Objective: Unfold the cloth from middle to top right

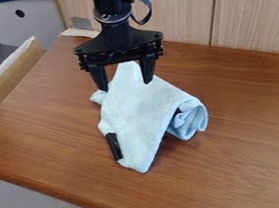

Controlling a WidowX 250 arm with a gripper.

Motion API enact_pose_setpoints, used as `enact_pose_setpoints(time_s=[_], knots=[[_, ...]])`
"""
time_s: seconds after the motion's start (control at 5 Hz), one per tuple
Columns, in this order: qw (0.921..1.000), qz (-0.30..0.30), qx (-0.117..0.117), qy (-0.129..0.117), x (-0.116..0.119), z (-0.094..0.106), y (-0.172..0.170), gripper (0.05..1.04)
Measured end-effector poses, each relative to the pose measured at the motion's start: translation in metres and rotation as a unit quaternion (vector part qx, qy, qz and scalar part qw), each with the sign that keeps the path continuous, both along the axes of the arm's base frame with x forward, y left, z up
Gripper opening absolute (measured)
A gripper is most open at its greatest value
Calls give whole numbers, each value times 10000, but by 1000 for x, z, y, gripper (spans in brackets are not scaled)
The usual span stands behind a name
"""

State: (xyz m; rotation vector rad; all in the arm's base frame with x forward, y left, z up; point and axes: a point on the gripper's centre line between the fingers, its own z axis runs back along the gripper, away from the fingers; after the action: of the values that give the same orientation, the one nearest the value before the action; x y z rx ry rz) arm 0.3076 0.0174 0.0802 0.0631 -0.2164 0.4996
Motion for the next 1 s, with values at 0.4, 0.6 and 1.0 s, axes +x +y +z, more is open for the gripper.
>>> enact_pose_setpoints(time_s=[0.4, 0.6, 1.0], knots=[[9995, -135, -134, 268, -15, -22, -5, 1000], [9978, -285, -394, 449, -34, -40, -11, 1000], [9972, -409, -327, 541, -56, -66, -11, 1000]])
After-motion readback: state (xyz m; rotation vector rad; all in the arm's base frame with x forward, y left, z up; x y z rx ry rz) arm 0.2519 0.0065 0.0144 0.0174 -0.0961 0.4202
